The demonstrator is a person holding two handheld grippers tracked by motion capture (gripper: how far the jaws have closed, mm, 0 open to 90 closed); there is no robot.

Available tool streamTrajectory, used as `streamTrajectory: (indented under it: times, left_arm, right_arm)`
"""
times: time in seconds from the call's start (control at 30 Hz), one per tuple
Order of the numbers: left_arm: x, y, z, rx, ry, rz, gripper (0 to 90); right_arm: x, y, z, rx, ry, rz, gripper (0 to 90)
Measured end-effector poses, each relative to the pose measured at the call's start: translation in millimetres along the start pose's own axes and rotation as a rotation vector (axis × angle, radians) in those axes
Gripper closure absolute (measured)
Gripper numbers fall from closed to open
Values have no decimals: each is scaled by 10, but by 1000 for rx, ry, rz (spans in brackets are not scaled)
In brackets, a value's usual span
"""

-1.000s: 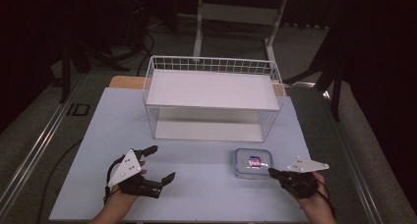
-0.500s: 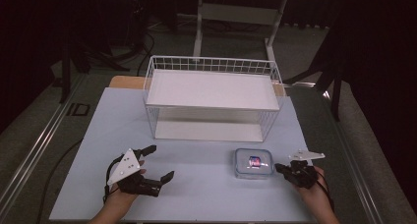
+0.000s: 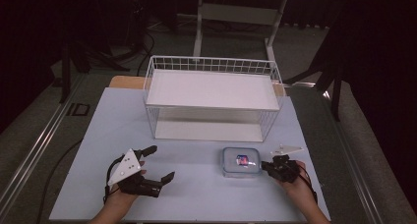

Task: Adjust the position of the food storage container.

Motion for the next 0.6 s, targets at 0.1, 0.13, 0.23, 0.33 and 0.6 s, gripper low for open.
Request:
streamTrajectory:
  times: [0.1,0.13,0.23,0.33,0.6]
  left_arm:
    - [-1,7,-4,1,2,3,28]
    - [-1,11,-5,4,2,2,28]
    - [-1,19,-14,8,5,3,28]
    - [-9,13,-12,6,7,-1,28]
    - [1,7,8,1,4,4,28]
  right_arm:
    - [81,-56,-60,9,-11,18,900]
    - [97,-70,-77,14,-12,28,900]
    - [166,-114,-127,22,-17,43,900]
    - [303,-188,-201,27,-32,78,900]
    - [551,-272,-349,42,-74,104,900]
Point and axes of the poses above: each handheld gripper's, and its own axes: z roughly backward along the jaws, y roughly out of its underside, x roughly to its left, the point moved 8 cm from there along -z, roughly forward along the jaws, and after that the axes turned 13 degrees about -z, right-handed, at the moved point
